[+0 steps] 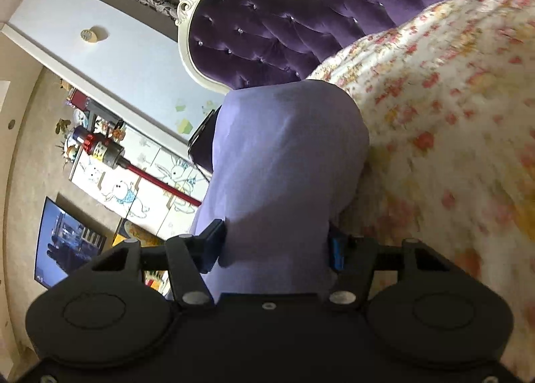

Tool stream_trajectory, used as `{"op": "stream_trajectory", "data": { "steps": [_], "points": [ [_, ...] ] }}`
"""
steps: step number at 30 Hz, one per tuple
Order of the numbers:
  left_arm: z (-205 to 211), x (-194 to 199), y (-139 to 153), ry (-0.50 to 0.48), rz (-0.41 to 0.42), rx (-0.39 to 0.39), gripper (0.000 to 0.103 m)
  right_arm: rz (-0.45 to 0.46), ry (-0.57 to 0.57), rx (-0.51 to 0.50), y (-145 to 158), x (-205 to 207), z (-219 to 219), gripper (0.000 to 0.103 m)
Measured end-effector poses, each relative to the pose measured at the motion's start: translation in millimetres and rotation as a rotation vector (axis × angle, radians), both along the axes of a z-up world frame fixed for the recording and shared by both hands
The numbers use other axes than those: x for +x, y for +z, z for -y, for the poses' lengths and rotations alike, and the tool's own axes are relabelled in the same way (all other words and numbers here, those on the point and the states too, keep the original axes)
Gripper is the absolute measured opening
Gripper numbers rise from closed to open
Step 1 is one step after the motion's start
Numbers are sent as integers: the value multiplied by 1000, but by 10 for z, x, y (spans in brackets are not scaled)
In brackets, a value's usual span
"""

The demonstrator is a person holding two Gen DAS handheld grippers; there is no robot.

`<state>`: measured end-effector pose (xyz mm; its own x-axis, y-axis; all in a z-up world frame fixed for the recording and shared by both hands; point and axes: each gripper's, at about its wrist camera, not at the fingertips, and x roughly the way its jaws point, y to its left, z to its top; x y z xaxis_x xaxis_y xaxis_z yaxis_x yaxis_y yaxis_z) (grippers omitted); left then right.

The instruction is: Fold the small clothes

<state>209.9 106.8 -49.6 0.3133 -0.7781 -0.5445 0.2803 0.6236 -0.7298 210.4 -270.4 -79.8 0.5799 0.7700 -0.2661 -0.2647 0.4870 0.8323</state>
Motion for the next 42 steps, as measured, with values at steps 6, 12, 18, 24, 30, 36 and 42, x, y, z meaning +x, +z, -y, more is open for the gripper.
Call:
{"op": "stream_trajectory", "data": {
  "steps": [6,12,18,24,30,36,42],
  "points": [
    [-107,-388,-115,104,43,53,100,-20,-20,-61,-93,-512,44,70],
    [-237,-466,-149,245,196,231,102,66,-132,-216,-123,-711,-79,82],
    [-169,-562,238,280,379,373,100,300,-232,-413,373,-846,-273,82],
    [-78,-315,489,332,524,509,100,398,-301,-551,702,-519,-474,82],
    [76,205,233,375,521,710,100,335,-328,-719,573,-124,-692,81],
    [-6,355,0,379,442,732,101,245,-303,-770,276,82,-761,87],
    [3,209,282,402,469,752,100,296,-325,-721,416,-125,-665,90]
  ]
}}
